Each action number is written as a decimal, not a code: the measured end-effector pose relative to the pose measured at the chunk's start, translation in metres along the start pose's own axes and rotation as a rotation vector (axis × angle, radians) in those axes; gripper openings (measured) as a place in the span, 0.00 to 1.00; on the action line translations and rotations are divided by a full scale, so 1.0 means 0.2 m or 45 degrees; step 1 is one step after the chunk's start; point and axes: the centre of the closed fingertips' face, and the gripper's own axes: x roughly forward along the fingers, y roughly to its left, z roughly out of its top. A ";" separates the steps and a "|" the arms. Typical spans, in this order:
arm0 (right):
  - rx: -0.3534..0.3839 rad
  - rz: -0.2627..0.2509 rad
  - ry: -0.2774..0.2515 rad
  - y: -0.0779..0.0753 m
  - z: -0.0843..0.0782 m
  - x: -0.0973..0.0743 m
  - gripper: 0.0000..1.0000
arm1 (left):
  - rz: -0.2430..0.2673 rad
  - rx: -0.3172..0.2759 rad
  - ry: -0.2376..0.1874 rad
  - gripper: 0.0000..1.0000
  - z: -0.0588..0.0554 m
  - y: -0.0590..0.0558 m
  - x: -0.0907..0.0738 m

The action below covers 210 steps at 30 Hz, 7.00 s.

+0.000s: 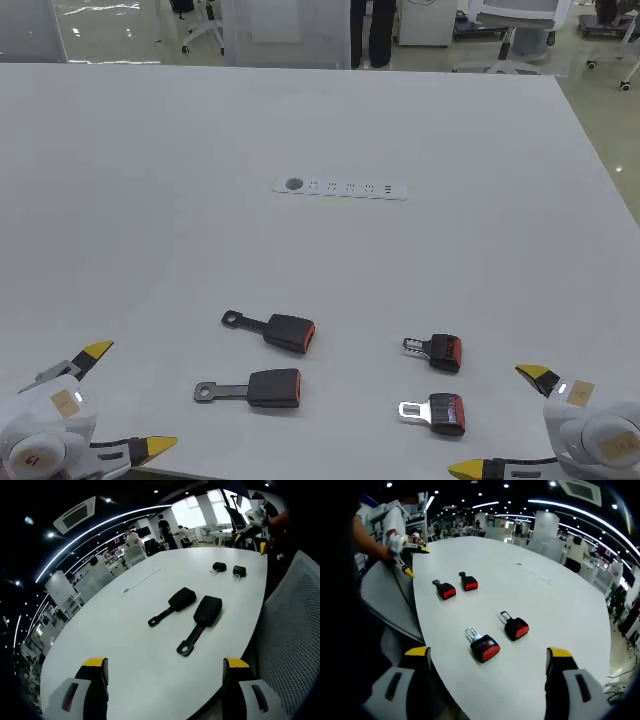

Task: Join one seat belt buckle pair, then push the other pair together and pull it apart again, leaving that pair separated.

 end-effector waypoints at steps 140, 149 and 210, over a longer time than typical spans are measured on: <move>-0.227 0.102 0.217 -0.09 -0.10 0.08 0.82 | -0.355 0.352 0.385 0.89 -0.02 -0.20 0.19; -0.302 0.198 0.257 -0.03 -0.13 0.14 0.70 | -0.488 0.429 0.387 0.79 0.04 -0.31 0.30; -0.497 0.496 0.400 -0.02 -0.22 0.37 0.32 | -0.898 0.863 0.525 0.32 0.17 -0.49 0.62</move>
